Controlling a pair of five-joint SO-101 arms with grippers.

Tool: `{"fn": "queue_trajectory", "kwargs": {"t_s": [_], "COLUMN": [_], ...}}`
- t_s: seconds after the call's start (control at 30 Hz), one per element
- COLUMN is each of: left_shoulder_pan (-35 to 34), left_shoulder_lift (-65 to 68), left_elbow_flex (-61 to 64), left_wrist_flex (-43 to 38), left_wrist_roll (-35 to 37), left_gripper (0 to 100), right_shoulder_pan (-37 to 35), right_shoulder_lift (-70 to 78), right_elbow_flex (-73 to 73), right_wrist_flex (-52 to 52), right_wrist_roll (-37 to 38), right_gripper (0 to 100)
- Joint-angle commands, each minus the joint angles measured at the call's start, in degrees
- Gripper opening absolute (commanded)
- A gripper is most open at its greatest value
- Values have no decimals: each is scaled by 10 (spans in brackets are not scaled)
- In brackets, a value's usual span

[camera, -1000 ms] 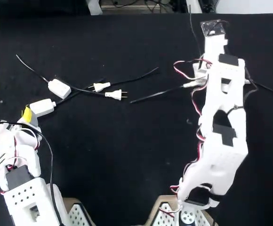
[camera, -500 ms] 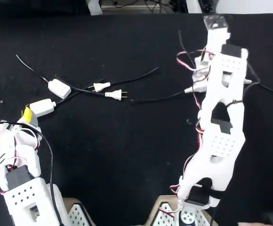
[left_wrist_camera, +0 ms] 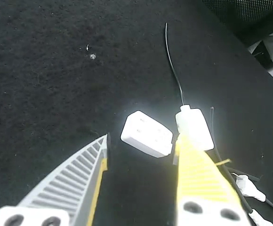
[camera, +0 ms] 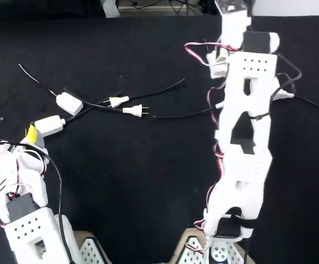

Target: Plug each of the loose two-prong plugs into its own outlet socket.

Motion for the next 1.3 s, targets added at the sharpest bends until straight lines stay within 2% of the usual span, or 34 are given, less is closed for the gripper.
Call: {"fn": "queue_trajectory", "kwargs": {"t_s": [0.0,0.13,0.3,0.43,0.57,0.7,0.87,1.0,1.1,1.27], "left_shoulder_pan": [7,13,81,117,118,118,117,86,59,57], "left_shoulder_lift": [-3,-3,-3,-3,-3,-3,3,5,36,215], "left_elbow_flex": [-21,-21,-17,-16,-15,-15,-34,-91,-153,-269], "left_wrist_flex": [-4,-4,-4,1,2,2,3,17,47,76], "left_wrist_roll": [3,-4,-77,-113,-115,-115,-116,-151,-168,-199], "left_gripper": [234,234,234,234,234,234,238,238,238,239], "right_shoulder_pan": [-11,-11,-33,-90,-180,-245,-264,-261,-263,-264], "right_shoulder_lift": [-25,-102,-288,-429,-531,-578,-578,-575,-576,-578], "right_elbow_flex": [-36,50,240,405,599,800,970,1031,1074,1124], "right_wrist_flex": [19,20,17,-25,-142,-325,-536,-601,-645,-697], "right_wrist_roll": [-12,-45,-47,-46,-47,-48,-139,-207,-225,-224], "right_gripper": [316,315,318,318,318,317,315,315,315,315]}}
